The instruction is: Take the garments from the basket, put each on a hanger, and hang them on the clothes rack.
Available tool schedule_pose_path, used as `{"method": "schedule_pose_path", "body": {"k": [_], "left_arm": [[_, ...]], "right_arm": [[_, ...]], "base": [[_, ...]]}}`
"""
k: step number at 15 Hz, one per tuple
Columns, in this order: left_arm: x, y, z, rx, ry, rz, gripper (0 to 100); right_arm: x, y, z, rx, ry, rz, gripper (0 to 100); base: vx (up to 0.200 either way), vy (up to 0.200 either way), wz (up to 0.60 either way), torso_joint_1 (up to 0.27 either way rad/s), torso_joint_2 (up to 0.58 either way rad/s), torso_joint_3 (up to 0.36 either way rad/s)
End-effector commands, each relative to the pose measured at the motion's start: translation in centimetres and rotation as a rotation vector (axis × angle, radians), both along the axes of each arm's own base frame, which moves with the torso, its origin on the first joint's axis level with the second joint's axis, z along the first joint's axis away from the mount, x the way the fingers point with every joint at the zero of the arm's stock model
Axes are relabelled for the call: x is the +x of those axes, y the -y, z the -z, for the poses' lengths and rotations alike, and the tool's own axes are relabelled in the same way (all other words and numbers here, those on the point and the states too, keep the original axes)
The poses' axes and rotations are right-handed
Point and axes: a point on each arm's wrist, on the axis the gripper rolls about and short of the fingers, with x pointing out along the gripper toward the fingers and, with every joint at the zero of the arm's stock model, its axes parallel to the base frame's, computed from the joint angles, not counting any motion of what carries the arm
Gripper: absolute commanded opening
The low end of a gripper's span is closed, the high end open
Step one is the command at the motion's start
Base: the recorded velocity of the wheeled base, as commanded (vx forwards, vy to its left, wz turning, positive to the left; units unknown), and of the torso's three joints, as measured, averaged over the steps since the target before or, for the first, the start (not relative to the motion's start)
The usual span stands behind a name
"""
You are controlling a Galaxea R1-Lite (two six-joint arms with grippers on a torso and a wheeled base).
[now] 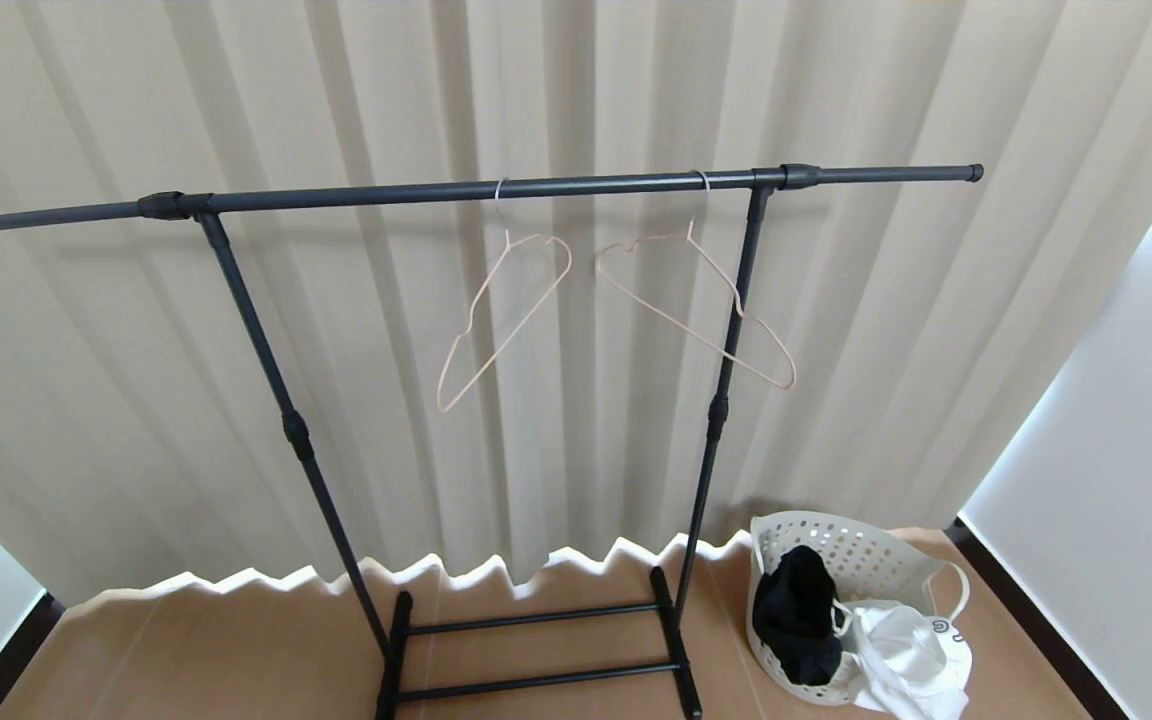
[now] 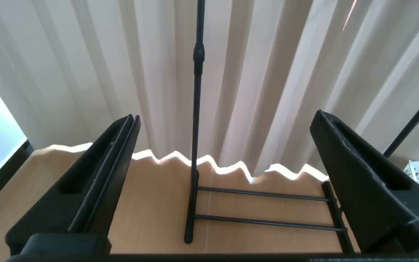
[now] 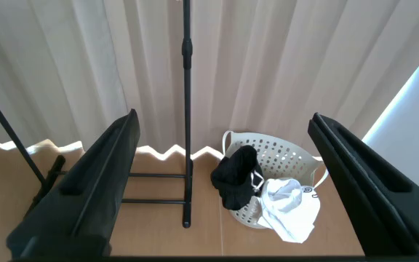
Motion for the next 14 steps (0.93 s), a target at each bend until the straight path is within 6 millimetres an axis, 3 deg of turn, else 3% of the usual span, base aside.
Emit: {"method": "schedule_pose_path", "body": {"k": [1,10,14], "left_arm": [[0.01,0.00,-0.01,0.001,-0.001,-0.002,100],[0.02,0.00,0.04,-0.008,-0.001,-0.002,100],[0.01,0.00,-0.01,-0.008,0.000,-0.006,100]], "right_arm": [[0.01,0.00,-0.01,-0.002,-0.001,-0.001,100],[0.01,0.00,-0.01,0.003,-0.001,-0.001,100],[0.01,0.00,-0.01,0.002,-0.001,-0.002,100]], "base": [[0.000,0.000,0.00,0.000,0.00,0.000],[0.000,0.000,0.00,0.000,0.00,0.000],[0.000,0.000,0.00,-0.138,0.31,0.177]]}}
